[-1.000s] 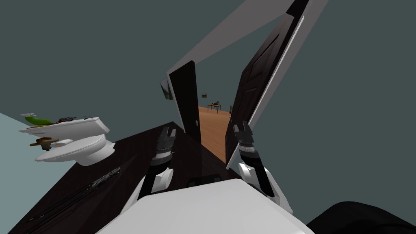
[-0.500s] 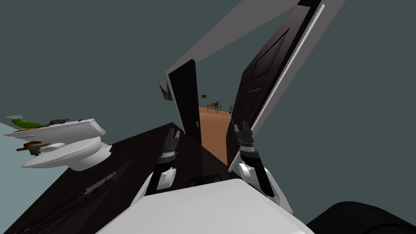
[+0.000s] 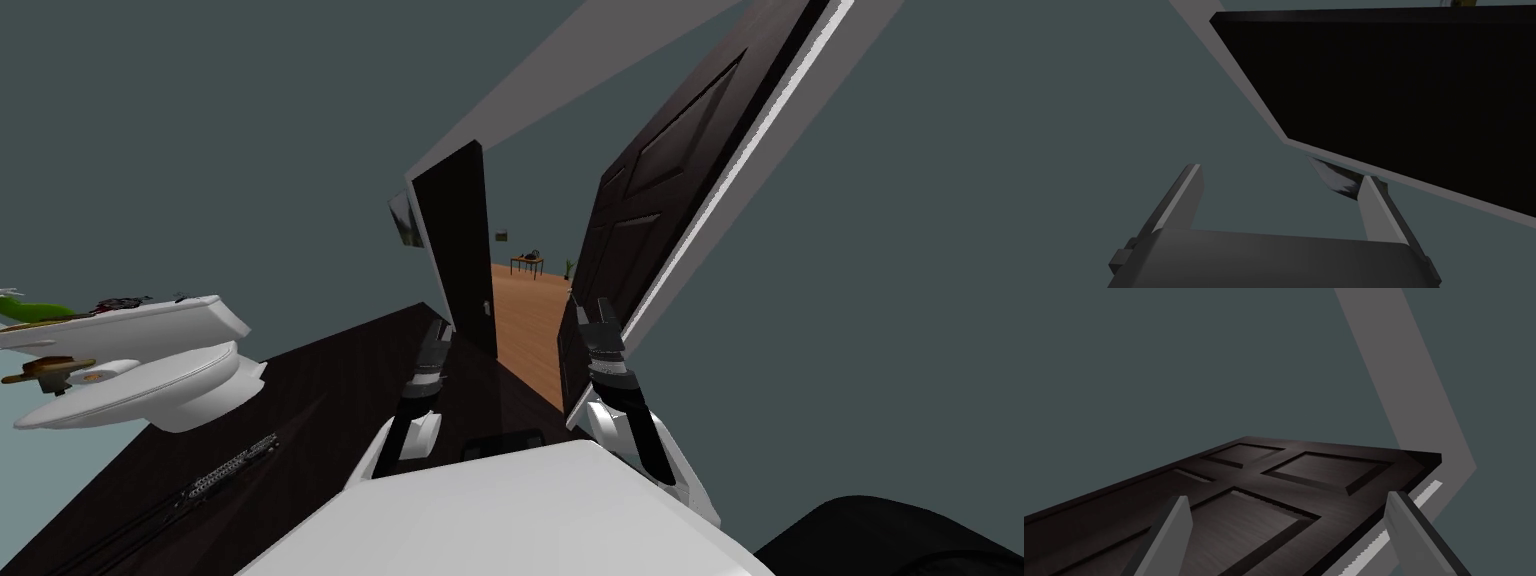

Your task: Push the door open

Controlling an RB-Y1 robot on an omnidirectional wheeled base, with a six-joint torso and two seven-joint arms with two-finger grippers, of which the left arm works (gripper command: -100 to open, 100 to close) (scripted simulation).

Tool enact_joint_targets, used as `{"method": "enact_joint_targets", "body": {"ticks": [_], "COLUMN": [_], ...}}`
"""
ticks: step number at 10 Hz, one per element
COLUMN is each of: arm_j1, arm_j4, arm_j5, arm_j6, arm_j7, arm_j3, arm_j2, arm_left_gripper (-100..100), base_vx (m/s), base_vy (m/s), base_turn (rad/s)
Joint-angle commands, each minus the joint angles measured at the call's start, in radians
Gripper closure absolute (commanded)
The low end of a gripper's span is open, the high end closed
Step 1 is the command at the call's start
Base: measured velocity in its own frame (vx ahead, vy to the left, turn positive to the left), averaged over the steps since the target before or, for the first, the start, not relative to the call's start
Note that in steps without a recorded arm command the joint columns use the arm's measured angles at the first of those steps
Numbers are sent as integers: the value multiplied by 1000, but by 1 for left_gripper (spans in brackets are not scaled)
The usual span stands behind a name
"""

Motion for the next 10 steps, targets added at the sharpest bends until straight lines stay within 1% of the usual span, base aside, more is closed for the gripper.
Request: {"method": "enact_joint_targets", "body": {"ticks": [1, 3, 4, 7, 10], "arm_j1": [-22, -46, -46, -82, -120], "arm_j4": [46, 98, 105, 197, 291], "arm_j5": [-2, -5, -5, -11, -16], "arm_j6": [-4, -14, -14, -28, -43], "arm_j7": [9, 18, 18, 32, 46], "arm_j3": [-10, -25, -25, -48, -71], "arm_j2": [6, 11, 11, 17, 21], "arm_left_gripper": [-100, -100, -100, -100, -100], "base_vx": [92, 101, 77, 69, 97], "base_vy": [79, 87, 52, 47, 83], "base_turn": [-24, -26, -10, -22, -26]}}
